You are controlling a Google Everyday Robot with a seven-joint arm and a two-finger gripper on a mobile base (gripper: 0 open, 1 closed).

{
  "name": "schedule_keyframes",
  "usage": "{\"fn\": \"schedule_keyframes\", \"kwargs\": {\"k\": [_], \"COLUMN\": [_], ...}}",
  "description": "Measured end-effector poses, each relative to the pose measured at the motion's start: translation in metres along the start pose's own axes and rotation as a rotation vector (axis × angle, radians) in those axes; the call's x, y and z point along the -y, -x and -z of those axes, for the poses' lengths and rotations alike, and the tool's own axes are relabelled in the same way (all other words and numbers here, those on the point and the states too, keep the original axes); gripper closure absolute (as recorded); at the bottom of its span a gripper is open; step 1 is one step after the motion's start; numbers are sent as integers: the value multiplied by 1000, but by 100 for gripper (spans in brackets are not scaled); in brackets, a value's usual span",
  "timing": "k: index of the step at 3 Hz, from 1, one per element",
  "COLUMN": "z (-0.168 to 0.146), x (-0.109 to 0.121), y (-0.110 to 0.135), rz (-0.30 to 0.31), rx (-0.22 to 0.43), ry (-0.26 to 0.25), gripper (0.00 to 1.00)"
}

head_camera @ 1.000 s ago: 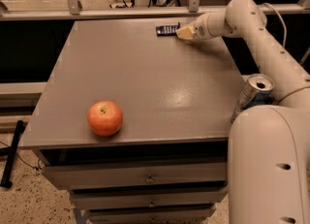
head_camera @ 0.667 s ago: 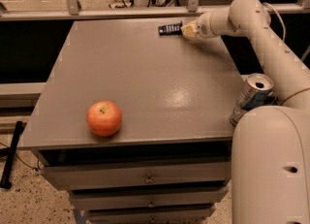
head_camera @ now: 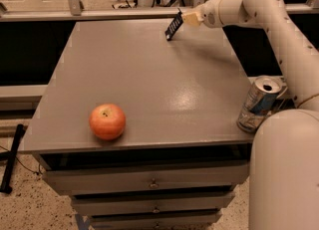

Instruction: Move rxbar blueberry near apple

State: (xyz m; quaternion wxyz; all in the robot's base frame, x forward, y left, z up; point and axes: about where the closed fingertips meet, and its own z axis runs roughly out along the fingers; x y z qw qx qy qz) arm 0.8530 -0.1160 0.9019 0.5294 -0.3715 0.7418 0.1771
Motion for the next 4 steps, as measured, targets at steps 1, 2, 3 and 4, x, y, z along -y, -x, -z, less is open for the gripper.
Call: {"fn": "schedule_keyframes", "kwargs": {"k": [1, 2, 3, 4], "z": [19, 40, 68, 72], "x": [-11, -28, -48, -52], "y": [34, 68, 96, 101], "rz": [67, 135, 187, 196], "rx": [55, 107, 150, 157], "ry": [23, 54, 84, 87], "gripper": [100, 100, 100, 100]}}
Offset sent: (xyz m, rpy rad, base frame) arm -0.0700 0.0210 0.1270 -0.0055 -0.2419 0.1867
